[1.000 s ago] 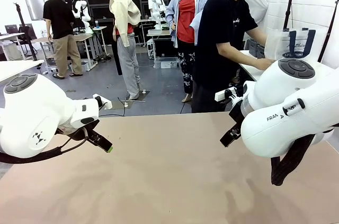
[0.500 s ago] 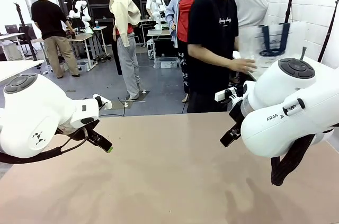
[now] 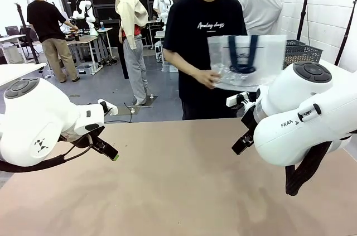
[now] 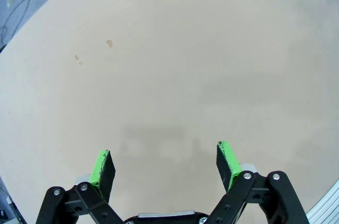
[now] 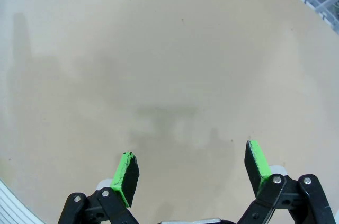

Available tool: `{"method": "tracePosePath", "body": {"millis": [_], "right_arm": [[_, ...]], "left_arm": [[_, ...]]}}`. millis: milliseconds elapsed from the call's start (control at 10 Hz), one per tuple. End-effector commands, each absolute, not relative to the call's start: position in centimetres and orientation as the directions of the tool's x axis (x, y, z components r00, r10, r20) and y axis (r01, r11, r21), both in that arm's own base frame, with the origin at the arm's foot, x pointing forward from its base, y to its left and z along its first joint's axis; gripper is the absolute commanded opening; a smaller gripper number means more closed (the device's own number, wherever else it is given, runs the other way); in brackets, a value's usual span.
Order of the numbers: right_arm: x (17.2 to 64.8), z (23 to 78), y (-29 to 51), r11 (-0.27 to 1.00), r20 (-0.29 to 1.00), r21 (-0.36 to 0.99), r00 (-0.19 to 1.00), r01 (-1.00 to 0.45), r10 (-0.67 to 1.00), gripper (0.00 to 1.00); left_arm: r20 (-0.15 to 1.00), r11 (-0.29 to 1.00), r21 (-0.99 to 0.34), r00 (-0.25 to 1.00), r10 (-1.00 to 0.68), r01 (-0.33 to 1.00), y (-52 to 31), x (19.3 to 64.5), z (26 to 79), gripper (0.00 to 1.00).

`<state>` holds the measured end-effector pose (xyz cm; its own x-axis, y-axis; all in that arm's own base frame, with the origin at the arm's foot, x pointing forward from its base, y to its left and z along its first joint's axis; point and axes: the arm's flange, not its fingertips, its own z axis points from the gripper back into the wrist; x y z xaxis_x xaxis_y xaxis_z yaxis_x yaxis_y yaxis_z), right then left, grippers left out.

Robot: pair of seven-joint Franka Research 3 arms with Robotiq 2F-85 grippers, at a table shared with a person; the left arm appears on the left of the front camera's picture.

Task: Transfer purchased items from the store into the shopping bag.
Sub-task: Open the Reusable shopping bag in the center of the table.

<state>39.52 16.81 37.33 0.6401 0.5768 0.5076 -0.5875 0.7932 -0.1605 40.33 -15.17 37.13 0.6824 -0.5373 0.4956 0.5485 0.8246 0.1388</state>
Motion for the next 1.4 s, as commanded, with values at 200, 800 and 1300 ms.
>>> {"method": "tracePosePath", "body": {"millis": [200,800,1300], "right_arm": [[39.5,37.3,16.8,0.793,0.508,-0.160,0.640,-0.587,0.576,1.00],[39.0,37.6,16.9,0.778,0.478,-0.132,0.648,-0.614,0.593,1.00],[37.8,40.9,18.2,0.723,0.438,-0.003,0.649,-0.691,0.622,1.00]], "left_arm": [[0.496,0.825,0.138,0.683,-0.536,0.547,-15.1,40.4,37.1,1.00],[0.489,0.822,0.112,0.688,-0.535,0.559,-15.5,39.9,37.6,1.00],[0.462,0.814,-0.084,0.746,-0.480,0.575,-17.5,39.1,42.5,1.00]]}}
